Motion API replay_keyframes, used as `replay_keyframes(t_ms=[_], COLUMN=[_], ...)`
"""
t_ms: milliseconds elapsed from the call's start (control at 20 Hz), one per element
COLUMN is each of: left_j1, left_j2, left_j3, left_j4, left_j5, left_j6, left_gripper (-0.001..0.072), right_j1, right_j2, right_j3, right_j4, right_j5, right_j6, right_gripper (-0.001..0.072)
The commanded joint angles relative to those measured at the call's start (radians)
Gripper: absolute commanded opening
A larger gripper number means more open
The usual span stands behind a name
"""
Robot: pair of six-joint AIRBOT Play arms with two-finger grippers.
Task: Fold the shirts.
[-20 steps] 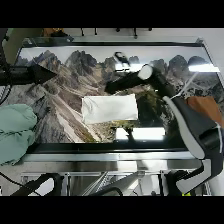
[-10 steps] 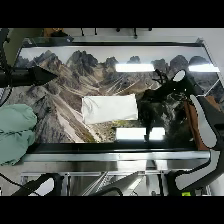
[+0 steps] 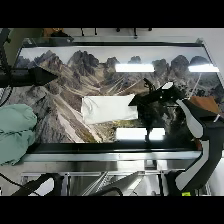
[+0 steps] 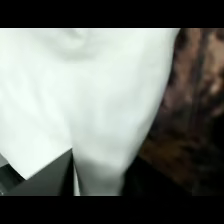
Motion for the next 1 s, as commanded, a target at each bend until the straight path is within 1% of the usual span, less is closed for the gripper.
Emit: replay_keyframes(t_ms=[0,50,150,200,350,500,650,800,950], left_j1=[0.0,0.0,0.0,0.0,0.0,0.0,0.0,0.0,0.0], left_j2=[0.0,0.0,0.0,0.0,0.0,0.0,0.0,0.0,0.0], left_j3=[0.0,-0.001,0.0,0.0,0.0,-0.001,-0.001,-0.001,-0.001], left_j4=[0.0,0.0,0.001,0.001,0.001,0.001,0.002,0.002,0.002], left_j5=[-0.005,-0.005,-0.005,-0.005,-0.021,-0.059,-0.065,-0.065,-0.065], left_j6=[-0.001,-0.001,-0.001,-0.001,-0.001,0.0,0.0,0.0,0.0], left_gripper=[0.001,0.001,0.001,0.001,0.001,0.0011,0.001,0.001,0.0011], right_j1=[0.031,0.03,0.012,-0.013,-0.155,-0.319,-0.513,-0.695,-0.833], right_j2=[-0.012,0.014,0.108,0.16,0.297,0.396,0.444,0.444,0.444], right_j3=[0.008,0.027,0.08,0.113,0.216,0.264,0.273,0.273,0.273], right_j4=[0.151,0.168,0.162,0.162,0.145,0.12,0.118,0.118,0.118], right_j5=[0.019,0.038,0.039,0.039,0.041,0.04,0.04,0.044,0.045], right_j6=[-0.1,-0.101,-0.1,-0.083,0.064,0.165,0.253,0.333,0.338], right_gripper=[0.0084,0.0025,0.0027,0.0027,0.0026,0.0026,0.0027,0.0027,0.0026])
